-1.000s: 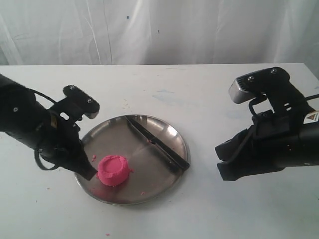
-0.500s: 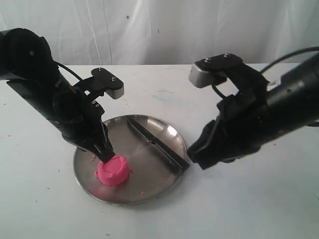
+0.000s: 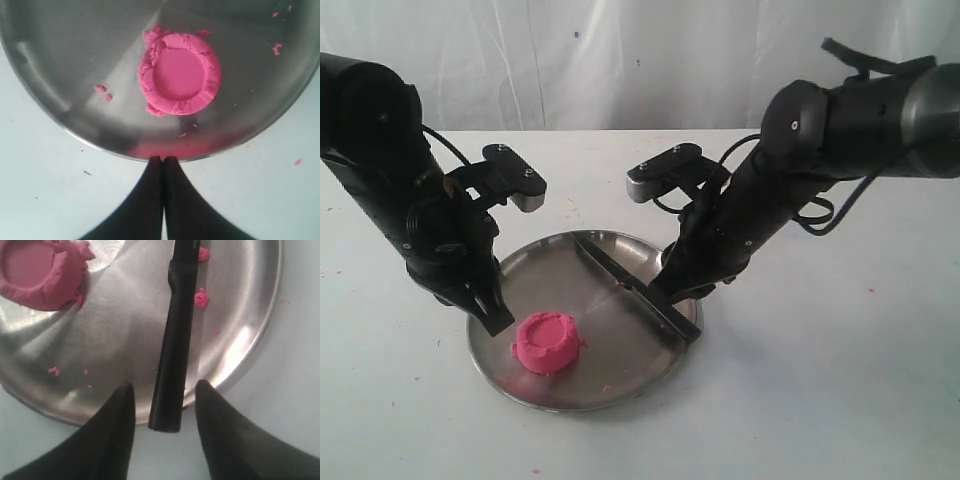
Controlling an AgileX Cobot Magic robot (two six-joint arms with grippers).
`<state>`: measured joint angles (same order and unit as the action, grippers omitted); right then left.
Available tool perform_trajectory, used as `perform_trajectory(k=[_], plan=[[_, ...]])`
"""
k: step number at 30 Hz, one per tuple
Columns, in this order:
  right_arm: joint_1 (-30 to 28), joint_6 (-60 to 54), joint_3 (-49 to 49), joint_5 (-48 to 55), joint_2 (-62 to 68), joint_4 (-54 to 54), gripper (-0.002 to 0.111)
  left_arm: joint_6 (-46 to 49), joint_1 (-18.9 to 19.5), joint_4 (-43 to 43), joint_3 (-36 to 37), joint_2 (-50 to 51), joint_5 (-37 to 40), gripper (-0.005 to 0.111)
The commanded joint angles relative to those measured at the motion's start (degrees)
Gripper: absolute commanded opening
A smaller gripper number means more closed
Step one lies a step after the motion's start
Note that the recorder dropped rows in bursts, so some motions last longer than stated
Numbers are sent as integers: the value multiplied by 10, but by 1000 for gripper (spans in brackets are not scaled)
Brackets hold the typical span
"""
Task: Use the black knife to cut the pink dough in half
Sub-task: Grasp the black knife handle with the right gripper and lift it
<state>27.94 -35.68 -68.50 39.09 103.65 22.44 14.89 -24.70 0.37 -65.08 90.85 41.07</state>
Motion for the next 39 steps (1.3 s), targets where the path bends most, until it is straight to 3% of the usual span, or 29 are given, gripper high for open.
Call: perform_trajectory(k=[1, 9, 39], plan=[[0, -4, -24, -32, 25, -3, 46, -18, 1, 3, -2, -1, 5, 1], [4, -4, -29, -44, 62, 33, 46, -18, 1, 3, -2, -1, -5, 1], [18, -31, -29, -126, 126, 8, 42, -18, 1, 1, -2, -1, -12, 1]])
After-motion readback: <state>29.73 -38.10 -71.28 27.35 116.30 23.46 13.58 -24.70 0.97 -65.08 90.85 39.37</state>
